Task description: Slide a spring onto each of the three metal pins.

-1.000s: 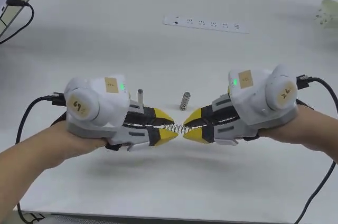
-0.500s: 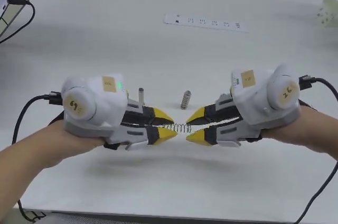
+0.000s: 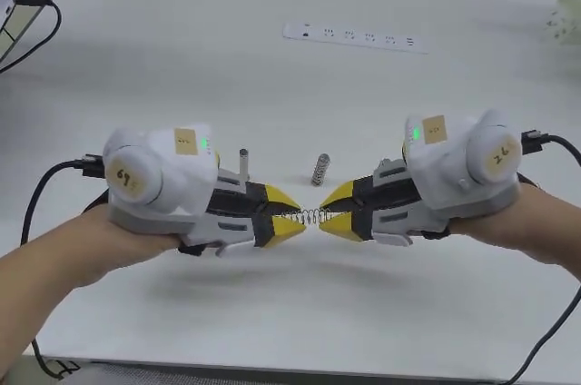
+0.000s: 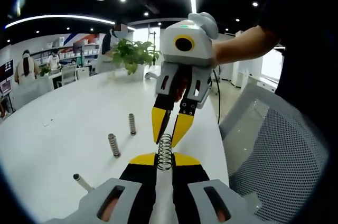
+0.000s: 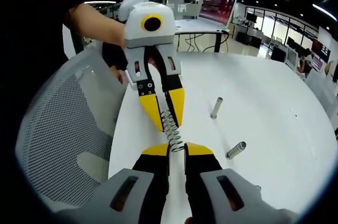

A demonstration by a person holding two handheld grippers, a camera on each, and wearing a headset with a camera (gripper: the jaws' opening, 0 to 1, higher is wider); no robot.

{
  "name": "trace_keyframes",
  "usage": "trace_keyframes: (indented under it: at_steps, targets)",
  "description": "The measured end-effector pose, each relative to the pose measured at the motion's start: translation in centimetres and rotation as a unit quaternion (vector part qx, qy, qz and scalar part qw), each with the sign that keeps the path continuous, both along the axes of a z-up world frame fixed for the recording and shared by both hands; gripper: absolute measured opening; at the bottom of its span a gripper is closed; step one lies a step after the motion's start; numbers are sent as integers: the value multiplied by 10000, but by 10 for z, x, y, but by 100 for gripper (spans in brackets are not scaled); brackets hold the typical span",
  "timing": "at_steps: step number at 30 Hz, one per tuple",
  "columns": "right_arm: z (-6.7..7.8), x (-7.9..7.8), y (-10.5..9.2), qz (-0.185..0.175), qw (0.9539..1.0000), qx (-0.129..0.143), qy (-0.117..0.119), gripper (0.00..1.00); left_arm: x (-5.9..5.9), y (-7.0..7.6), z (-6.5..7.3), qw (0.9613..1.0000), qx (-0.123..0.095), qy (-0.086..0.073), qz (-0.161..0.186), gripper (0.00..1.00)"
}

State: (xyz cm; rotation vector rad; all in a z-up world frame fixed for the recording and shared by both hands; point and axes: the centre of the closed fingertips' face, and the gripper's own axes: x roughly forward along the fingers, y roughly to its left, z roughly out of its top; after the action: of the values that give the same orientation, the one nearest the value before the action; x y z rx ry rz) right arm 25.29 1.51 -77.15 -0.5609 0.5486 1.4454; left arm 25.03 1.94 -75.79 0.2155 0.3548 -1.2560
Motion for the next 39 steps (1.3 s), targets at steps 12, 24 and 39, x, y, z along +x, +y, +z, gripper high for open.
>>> trace_keyframes:
  at_steps: [12,24,39]
  targets:
    - [3,1,0,109,9997,-69,-198,7,-2,3,0,10000,-29,57,45,2]
    - [14,-4,4,448,9976,-191,-493,7,-6,5,-6,9998,3,181,42,2]
    - [40,-13,25,597,9969,317,-413,7,-5,4,-9,9999,60,141,13,2]
